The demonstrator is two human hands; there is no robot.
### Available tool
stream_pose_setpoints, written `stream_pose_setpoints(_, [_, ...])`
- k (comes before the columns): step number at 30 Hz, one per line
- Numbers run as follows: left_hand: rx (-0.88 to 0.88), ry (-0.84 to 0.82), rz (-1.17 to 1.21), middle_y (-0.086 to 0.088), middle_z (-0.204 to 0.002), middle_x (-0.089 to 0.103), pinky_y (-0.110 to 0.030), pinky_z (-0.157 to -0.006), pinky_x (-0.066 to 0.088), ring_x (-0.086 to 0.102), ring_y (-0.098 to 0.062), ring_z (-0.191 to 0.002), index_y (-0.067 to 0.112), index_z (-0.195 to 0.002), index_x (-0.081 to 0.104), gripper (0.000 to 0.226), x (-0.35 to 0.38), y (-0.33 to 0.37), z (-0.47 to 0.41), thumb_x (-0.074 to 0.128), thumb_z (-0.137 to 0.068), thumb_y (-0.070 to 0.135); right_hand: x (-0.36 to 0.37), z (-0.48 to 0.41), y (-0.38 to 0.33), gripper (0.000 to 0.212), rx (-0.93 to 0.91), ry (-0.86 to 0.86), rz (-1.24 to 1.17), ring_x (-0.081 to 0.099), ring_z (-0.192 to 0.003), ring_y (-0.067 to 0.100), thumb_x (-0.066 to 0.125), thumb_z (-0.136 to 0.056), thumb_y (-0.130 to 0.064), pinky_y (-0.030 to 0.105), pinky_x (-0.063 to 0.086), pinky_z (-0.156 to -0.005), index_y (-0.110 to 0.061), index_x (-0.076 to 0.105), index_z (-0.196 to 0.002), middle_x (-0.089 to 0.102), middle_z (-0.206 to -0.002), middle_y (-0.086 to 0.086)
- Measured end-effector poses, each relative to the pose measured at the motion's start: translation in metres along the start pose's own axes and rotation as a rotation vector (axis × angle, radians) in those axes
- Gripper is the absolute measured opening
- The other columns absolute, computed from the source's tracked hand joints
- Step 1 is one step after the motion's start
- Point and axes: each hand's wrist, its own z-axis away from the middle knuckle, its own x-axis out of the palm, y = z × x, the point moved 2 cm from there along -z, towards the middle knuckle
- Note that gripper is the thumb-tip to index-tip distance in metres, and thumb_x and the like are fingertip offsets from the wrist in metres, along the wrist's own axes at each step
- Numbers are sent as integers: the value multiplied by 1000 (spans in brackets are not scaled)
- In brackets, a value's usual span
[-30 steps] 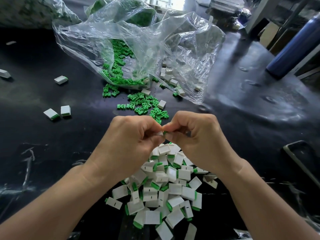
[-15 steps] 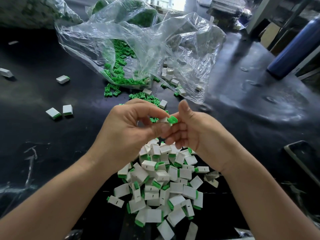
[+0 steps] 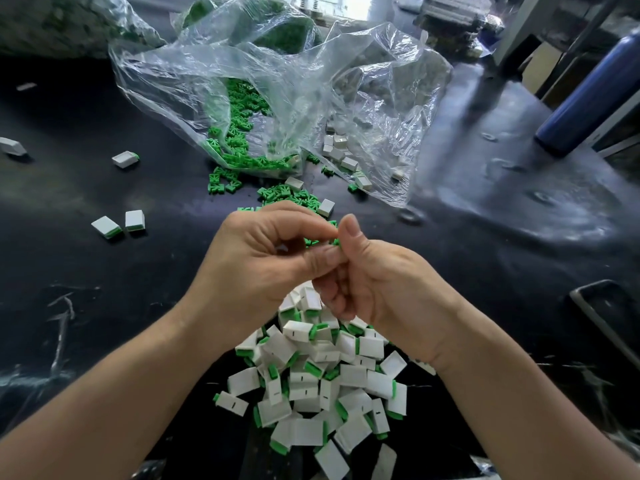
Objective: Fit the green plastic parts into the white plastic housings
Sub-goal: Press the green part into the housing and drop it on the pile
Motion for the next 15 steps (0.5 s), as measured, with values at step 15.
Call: stream_pose_setpoints(15, [-103,-42,-34,-23,-77,66,-55,-58,45,63,-36,-56,5,-82,72,17,-3,1,-1,58,-73,5,-3,-5,1,53,-88,7,133,43,-52,8,37,-80,-62,22,31,-51,-25,69,-60,52,-55,-9])
